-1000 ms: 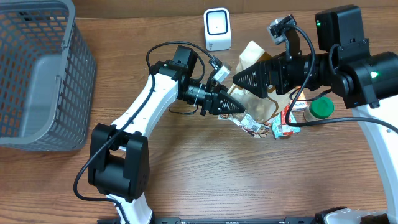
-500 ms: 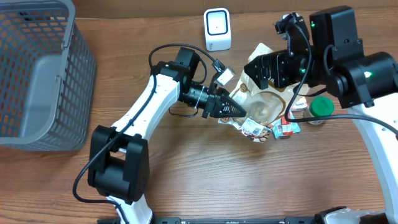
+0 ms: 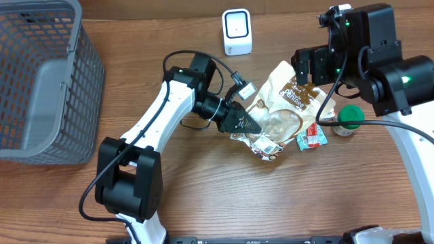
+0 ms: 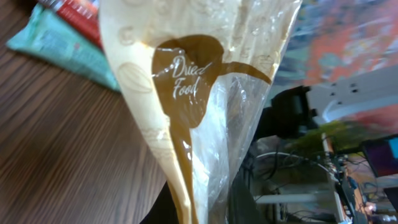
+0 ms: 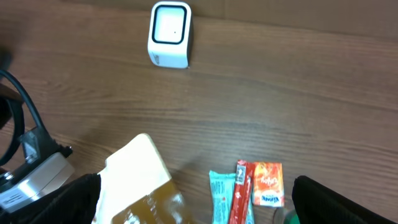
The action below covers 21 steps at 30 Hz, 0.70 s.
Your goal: Scan the item barcode
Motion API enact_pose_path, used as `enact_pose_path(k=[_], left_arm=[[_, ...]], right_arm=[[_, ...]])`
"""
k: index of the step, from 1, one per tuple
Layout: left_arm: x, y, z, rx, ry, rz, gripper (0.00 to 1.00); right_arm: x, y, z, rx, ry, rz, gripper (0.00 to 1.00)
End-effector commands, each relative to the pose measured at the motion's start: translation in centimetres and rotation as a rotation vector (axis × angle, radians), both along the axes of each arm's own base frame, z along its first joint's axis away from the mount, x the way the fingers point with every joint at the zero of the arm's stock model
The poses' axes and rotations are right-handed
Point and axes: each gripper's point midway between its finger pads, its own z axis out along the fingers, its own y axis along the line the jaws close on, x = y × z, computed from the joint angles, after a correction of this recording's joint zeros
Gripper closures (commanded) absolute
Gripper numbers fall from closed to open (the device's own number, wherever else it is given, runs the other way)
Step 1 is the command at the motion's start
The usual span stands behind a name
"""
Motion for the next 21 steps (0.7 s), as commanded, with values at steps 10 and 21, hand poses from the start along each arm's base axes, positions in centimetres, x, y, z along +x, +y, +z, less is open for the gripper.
enact_pose_path(k=[10, 21], left_arm=[[1.4, -2.1, -6.1, 0.365, 0.038, 0.219, 0.93], [3.2, -3.3, -7.3, 0.367, 0.003, 0.326, 0.0]], right_arm=[[-0.8, -0.6, 0.3, -0.003, 0.018, -0.033, 0.0], [-1.3, -0.7, -0.1, -0.008, 0.042, -0.034, 0.0]])
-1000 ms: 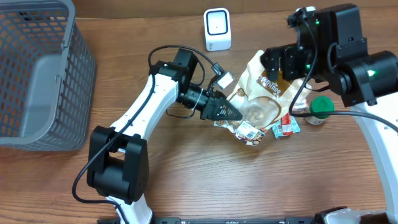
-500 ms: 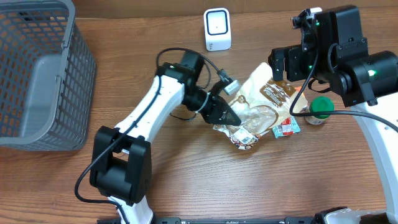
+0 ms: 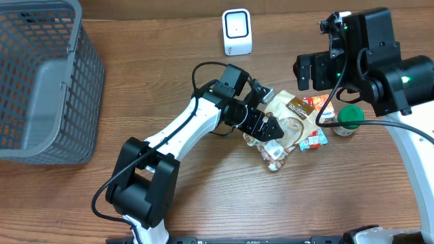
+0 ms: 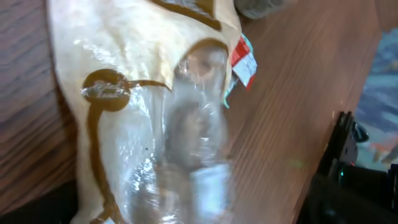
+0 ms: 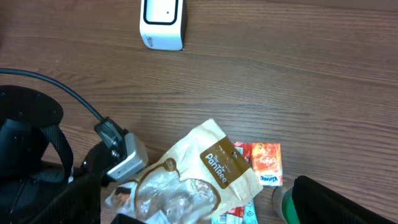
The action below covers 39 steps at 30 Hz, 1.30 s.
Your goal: Scan the item barcode
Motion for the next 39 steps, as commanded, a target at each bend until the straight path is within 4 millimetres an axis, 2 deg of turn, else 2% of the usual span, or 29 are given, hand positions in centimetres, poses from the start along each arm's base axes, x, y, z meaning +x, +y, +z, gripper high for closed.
enact_pose_path(k=[1, 6, 9, 10, 11, 12, 13, 14, 15, 20, 23, 31, 39], left_arm=[[0.5, 0.5, 0.3, 0.017, 0.013, 0.052, 0.0], [3.1, 3.0, 1.7, 0.066, -0.029, 0.14, 0.0], [5.1, 5.7, 2.6, 0.143, -0.047, 0.259, 0.0], [5.8, 6.9, 2.7, 0.177, -0.046, 0.317, 0.0], [6.3, 7.9, 2.9, 0.207, -0.046, 0.365, 0.0], [6.7, 8.8, 2.9, 0.23, -0.046, 0.396, 0.0], [7.0, 9.8, 2.8, 0.255, -0.047, 0.424, 0.0], [7.2, 10.6, 2.6, 0.279, -0.045, 0.444, 0.0], [7.2, 11.4, 2.3, 0.303, -0.041, 0.46, 0.0], [7.2, 15.8, 1.1, 0.464, -0.033, 0.544, 0.0], [7.3, 17.4, 0.9, 0.517, -0.038, 0.573, 0.0], [7.4, 17.7, 0.9, 0.533, -0.048, 0.581, 0.0], [7.4, 17.7, 0.9, 0.532, -0.049, 0.581, 0.0]], right_arm=[[-0.2, -0.2, 0.9, 0.003, -0.021, -0.01, 0.0], [-0.8, -0.4, 0.4, -0.007, 0.012, -0.011, 0.0], [-1.2, -0.5, 0.1, -0.012, 0.03, -0.011, 0.0], [-1.3, -0.5, 0.0, -0.013, 0.035, -0.011, 0.05], [-1.3, -0.5, -0.1, -0.01, 0.042, -0.018, 0.12], [-1.4, -0.6, -0.2, -0.002, 0.051, -0.032, 0.23], [-1.5, -0.6, -0.4, 0.0, 0.06, -0.037, 0.43], [-1.6, -0.6, -0.5, 0.002, 0.069, -0.044, 0.75], [-1.6, -0.6, -0.7, 0.005, 0.077, -0.051, 0.96], [-1.9, -0.7, -1.0, 0.024, 0.1, -0.088, 0.96], [-1.7, -1.4, -1.1, 0.032, 0.106, -0.169, 0.96], [-1.8, -3.7, -1.3, 0.03, 0.116, -0.386, 0.96], [-2.9, -4.1, -2.0, 0.035, 0.168, -0.45, 0.96]])
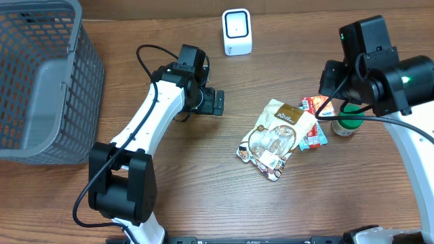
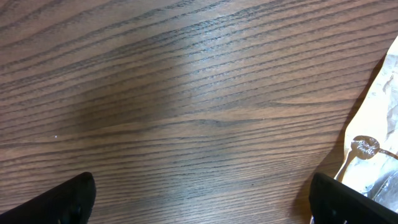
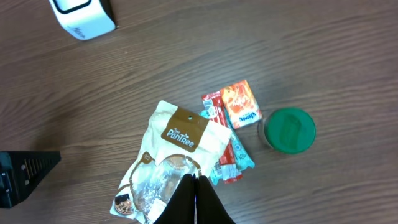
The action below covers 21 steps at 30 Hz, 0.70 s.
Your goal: Scan the item barcode
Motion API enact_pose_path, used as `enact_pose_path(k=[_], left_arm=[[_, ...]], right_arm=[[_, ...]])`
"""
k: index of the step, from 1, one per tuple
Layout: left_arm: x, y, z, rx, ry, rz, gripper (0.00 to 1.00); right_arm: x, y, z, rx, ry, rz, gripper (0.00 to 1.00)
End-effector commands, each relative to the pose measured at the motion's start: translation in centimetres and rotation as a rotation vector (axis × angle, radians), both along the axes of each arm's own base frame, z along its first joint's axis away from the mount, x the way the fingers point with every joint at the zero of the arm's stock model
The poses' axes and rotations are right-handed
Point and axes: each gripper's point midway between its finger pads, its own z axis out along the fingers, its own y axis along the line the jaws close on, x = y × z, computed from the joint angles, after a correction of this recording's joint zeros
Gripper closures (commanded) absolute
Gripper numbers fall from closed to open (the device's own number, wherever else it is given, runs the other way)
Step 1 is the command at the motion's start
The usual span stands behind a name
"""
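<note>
The item is a cream and brown dried-food bag (image 1: 274, 135) with a clear window. It lies flat on the table and nothing touches it. It also shows in the right wrist view (image 3: 177, 158), and its edge shows in the left wrist view (image 2: 380, 140). My left gripper (image 1: 216, 103) is open over bare wood to the left of the bag, with nothing between its fingers (image 2: 74, 198). My right gripper (image 3: 194, 186) is shut and empty, high above the bag's near end. The white barcode scanner (image 1: 237, 32) stands at the back of the table.
A grey mesh basket (image 1: 41, 74) fills the far left. Right of the bag lie red and teal packets (image 3: 224, 143) and an orange packet (image 3: 239, 104). A green-lidded jar (image 1: 349, 116) stands beside them. The wooden table (image 1: 203, 196) lies in front.
The bag has left my left gripper and now lies flat on the table. The left gripper is open and sits further left. My right gripper, open before, is now shut.
My left gripper first held the bag tilted up off the table, right of centre. Then it held the bag lower, against the packets. Now the bag rests flat there and the left gripper is open and apart from it.
</note>
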Motion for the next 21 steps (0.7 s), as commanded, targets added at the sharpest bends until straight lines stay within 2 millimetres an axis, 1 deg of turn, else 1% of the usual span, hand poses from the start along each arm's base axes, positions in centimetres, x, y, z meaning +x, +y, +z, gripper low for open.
enact_pose_path(k=[1, 7, 11, 12, 13, 14, 15, 21], left_arm=[[0.5, 0.2, 1.3, 0.001, -0.039, 0.023, 0.0], [0.5, 0.2, 1.3, 0.001, -0.038, 0.023, 0.0], [0.5, 0.2, 1.3, 0.001, -0.038, 0.023, 0.0], [0.5, 0.2, 1.3, 0.001, -0.039, 0.023, 0.0], [0.5, 0.2, 1.3, 0.001, -0.038, 0.023, 0.0], [0.5, 0.2, 1.3, 0.001, -0.039, 0.023, 0.0], [0.5, 0.2, 1.3, 0.001, -0.038, 0.023, 0.0], [0.5, 0.2, 1.3, 0.001, -0.038, 0.023, 0.0]], right_arm=[[-0.1, -0.5, 0.3, 0.002, -0.008, -0.053, 0.96], [-1.8, -0.9, -0.5, -0.02, 0.066, -0.051, 0.96], [-2.2, -1.0, -0.7, -0.023, 0.085, -0.05, 0.95], [-2.2, -1.0, -0.7, -0.024, 0.085, -0.05, 0.89], [-2.2, -1.0, -0.7, -0.025, 0.088, -0.051, 0.76], [-2.3, -1.0, -0.7, -0.025, 0.089, -0.05, 0.45], [-2.3, -1.0, -0.7, -0.025, 0.088, -0.05, 0.0], [-2.2, -1.0, -0.7, -0.025, 0.087, -0.051, 0.0]])
